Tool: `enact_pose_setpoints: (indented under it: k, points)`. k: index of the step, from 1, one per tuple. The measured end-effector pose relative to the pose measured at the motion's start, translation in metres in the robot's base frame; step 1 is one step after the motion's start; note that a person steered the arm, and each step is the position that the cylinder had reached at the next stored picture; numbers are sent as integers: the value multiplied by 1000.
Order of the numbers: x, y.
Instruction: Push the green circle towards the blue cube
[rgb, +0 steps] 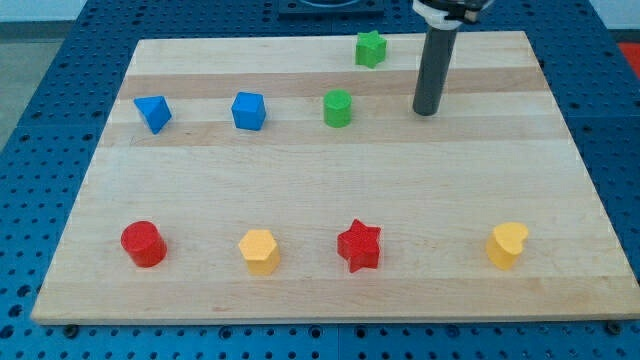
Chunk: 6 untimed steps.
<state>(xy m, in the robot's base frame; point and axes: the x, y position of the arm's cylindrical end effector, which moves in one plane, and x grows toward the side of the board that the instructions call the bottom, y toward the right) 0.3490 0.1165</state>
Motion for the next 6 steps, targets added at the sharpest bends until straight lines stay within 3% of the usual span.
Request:
enact_pose_setpoints:
  k: [6]
  points:
    - [-18,-130]
